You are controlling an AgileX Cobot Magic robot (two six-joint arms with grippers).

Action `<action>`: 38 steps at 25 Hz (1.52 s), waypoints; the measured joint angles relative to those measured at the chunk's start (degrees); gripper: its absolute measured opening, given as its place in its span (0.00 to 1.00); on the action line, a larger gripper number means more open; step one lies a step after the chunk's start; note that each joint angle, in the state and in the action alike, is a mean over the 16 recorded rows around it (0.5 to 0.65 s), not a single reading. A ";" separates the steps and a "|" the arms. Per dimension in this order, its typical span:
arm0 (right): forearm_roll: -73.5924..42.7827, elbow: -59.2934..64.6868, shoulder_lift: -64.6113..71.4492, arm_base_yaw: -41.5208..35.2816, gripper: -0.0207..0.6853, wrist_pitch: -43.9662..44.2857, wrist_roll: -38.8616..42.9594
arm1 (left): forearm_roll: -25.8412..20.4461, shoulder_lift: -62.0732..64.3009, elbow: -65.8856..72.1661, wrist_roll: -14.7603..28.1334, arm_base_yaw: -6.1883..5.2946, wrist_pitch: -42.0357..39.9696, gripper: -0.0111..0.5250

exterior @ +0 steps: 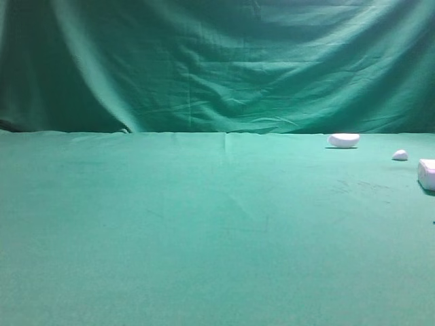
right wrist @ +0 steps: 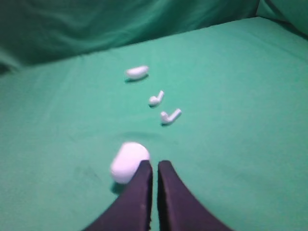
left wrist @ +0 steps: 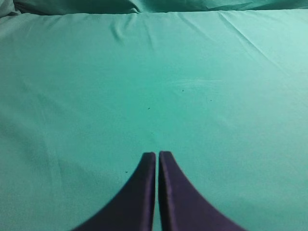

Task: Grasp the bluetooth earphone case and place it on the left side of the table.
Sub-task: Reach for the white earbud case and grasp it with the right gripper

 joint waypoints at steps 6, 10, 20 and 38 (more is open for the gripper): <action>4.54 -1.57 0.92 0.00 0.03 -5.46 1.86 | 0.00 0.00 0.00 0.00 0.00 0.00 0.02; 6.62 -5.44 4.19 0.00 0.03 -7.30 0.85 | 0.00 0.00 0.00 0.00 0.00 0.00 0.02; 6.20 -21.62 21.71 0.00 0.03 1.77 -8.90 | 0.00 0.00 0.00 0.00 0.00 0.00 0.02; -10.74 -52.31 70.71 9.24 0.05 36.72 -0.72 | 0.00 0.00 0.00 0.00 0.00 0.00 0.02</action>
